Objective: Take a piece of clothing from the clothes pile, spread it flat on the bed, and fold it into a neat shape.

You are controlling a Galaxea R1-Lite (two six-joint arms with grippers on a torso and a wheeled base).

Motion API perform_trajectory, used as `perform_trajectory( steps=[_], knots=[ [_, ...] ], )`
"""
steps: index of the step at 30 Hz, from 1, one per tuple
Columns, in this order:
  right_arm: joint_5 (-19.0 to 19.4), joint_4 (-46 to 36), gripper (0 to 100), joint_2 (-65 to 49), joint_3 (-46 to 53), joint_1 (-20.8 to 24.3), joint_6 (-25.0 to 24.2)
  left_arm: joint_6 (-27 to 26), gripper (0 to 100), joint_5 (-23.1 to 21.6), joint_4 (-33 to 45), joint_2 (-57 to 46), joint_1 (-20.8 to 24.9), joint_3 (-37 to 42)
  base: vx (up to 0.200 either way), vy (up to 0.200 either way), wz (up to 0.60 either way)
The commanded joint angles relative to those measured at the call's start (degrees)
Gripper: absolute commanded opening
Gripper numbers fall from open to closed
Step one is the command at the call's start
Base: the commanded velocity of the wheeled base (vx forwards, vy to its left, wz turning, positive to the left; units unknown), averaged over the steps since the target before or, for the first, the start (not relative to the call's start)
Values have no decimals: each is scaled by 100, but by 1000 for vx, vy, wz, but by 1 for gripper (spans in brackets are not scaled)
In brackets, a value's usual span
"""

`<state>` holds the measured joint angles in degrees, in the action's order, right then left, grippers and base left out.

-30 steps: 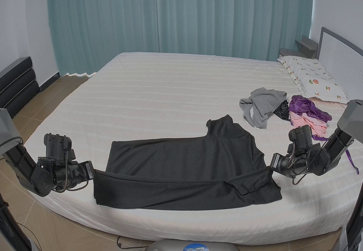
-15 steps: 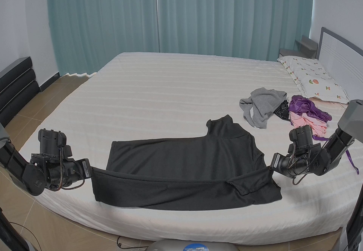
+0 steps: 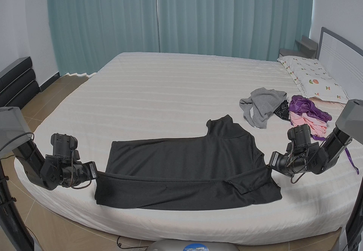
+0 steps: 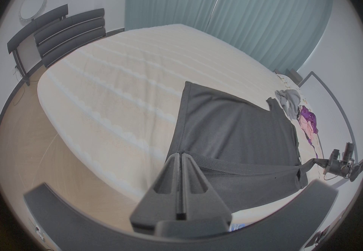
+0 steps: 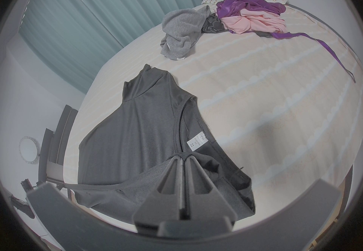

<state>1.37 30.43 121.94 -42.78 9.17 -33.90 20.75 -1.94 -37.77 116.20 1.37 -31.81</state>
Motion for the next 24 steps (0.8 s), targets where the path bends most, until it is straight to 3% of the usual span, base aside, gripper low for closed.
perform_trajectory(
  steps=[1, 17, 18, 19, 24],
  knots=[
    [4, -2, 0, 163, -126, -3, -2, 26, 0, -8, -20, 693, -75, -300, 0, 0, 0],
    [-40, -2, 0, 585, -424, 103, 6, 105, 0, 0, -38, 1616, -163, -924, 0, 0, 0],
    [-40, -2, 100, 585, -424, 103, 6, 105, 0, 0, -38, 1625, -163, -933, 0, 0, 0],
    [-40, -2, 100, 620, -442, 103, -2, 105, 100, 0, -99, 1704, -163, -933, 0, 0, 0],
    [-40, 7, 100, 541, -433, 112, -81, 272, 100, 9, -477, 1845, -154, -933, 0, 0, 0]
  ],
)
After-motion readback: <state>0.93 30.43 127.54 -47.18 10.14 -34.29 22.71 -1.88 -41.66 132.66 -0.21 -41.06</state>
